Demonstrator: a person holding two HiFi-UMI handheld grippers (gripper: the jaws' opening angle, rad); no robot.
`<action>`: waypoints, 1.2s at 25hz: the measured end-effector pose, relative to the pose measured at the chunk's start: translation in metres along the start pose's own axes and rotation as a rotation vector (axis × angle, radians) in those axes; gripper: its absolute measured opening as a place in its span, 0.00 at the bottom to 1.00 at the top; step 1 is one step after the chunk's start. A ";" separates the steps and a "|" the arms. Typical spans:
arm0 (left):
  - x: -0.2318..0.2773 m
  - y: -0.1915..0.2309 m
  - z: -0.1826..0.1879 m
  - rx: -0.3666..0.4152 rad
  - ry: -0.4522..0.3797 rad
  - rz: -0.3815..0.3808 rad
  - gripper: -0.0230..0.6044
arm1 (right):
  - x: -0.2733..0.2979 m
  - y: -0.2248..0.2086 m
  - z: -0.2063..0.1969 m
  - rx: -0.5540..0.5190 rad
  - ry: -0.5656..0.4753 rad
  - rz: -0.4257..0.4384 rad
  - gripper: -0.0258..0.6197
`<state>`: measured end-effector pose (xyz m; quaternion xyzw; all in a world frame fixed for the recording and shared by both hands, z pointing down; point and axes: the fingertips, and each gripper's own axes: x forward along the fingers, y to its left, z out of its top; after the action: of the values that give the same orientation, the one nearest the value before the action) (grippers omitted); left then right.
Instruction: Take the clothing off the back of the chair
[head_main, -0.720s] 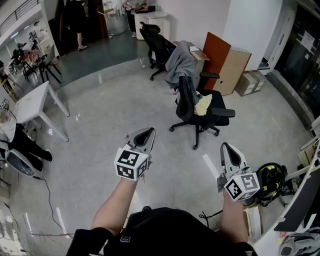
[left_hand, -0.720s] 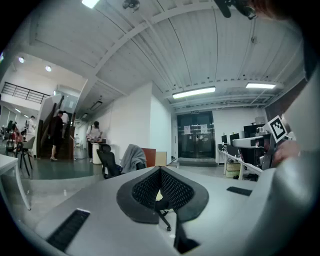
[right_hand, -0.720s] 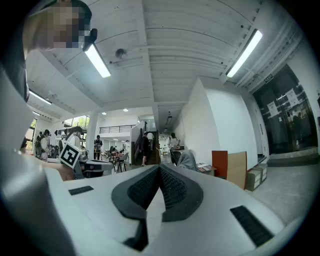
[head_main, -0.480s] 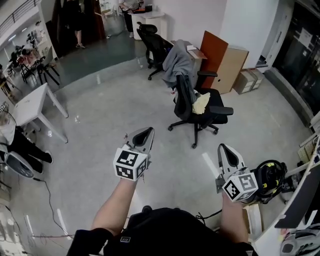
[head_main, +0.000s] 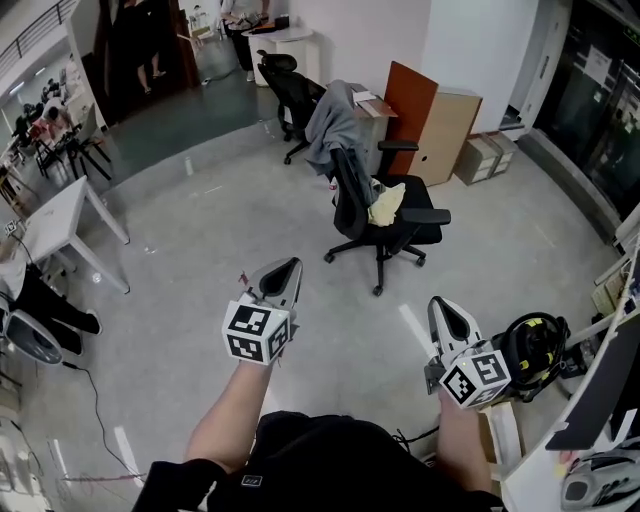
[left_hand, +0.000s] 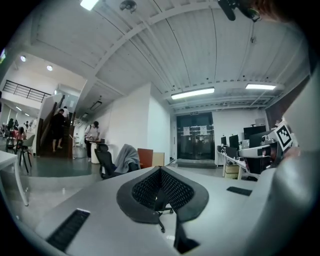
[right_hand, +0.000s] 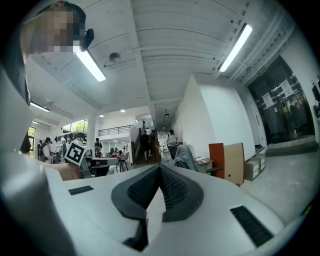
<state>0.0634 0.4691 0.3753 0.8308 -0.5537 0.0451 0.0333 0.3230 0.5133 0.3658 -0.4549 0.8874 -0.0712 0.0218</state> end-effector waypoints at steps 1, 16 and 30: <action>0.001 -0.007 -0.002 0.001 0.003 -0.004 0.04 | -0.004 -0.002 -0.004 0.009 0.003 0.002 0.06; 0.041 0.007 -0.040 -0.040 0.067 0.007 0.04 | 0.037 -0.018 -0.061 0.102 0.115 0.058 0.06; 0.168 0.173 -0.041 -0.084 0.083 -0.048 0.04 | 0.259 -0.020 -0.050 0.059 0.187 0.071 0.06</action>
<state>-0.0333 0.2527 0.4353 0.8393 -0.5330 0.0552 0.0922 0.1822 0.2974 0.4245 -0.4137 0.8987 -0.1386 -0.0452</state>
